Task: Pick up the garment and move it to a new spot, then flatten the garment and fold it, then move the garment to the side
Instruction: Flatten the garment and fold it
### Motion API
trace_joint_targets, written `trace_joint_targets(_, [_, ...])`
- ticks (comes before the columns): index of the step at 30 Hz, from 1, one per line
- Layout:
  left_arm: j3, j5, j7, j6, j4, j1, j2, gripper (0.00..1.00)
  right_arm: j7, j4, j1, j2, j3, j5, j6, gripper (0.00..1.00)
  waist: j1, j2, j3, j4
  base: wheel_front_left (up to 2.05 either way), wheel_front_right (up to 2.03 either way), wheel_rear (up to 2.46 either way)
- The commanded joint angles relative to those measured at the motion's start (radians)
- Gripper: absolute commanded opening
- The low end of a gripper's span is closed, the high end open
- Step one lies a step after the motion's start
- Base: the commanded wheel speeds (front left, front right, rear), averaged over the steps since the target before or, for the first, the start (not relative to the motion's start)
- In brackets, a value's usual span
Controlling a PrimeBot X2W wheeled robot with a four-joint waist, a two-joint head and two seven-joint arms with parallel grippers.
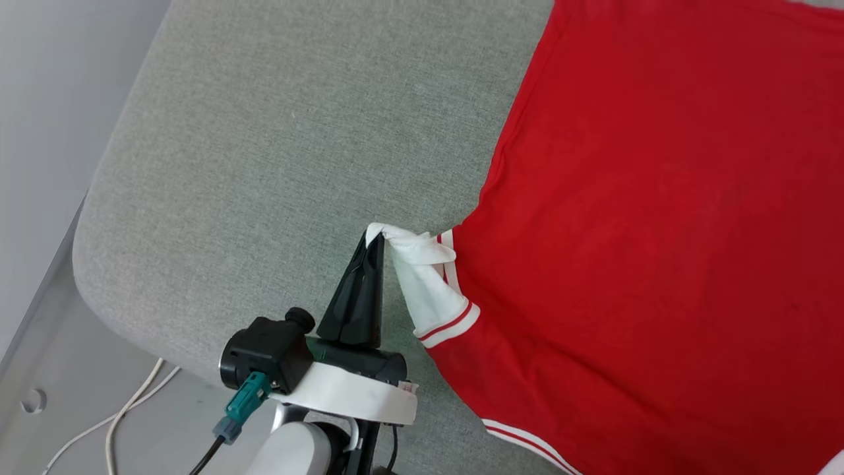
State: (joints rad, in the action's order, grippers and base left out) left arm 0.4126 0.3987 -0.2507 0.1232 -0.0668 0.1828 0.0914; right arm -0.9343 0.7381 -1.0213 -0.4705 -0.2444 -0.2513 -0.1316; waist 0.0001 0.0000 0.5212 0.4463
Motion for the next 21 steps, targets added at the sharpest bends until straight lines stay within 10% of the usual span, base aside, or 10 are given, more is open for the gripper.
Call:
trace_joint_targets(1, [-0.007, 0.001, -0.007, 0.0, 0.01, -0.002, 0.006, 0.0, -0.024, 0.029, 0.079, 0.025, 0.016, 0.027, 0.002, 0.0, -0.0001, 0.0, -0.036, -0.015, 0.0, 0.0, 0.0])
trace_joint_targets(10, [-0.061, 0.02, 0.032, 0.031, 0.063, -0.073, 0.078, 0.0, 0.006, -0.169, 0.169, -0.011, 0.211, -0.051, 0.001, 0.0, -0.0001, 0.0, -0.228, -0.158, 0.0, 0.0, 0.0])
trace_joint_targets(21, [-0.171, 0.065, 0.104, 0.099, 0.075, -0.202, 0.177, 0.0, 0.015, -0.567, 0.64, -0.068, 0.294, -0.23, 0.001, 0.0, -0.0001, 0.0, -0.408, -0.39, 0.0, 0.0, 0.0])
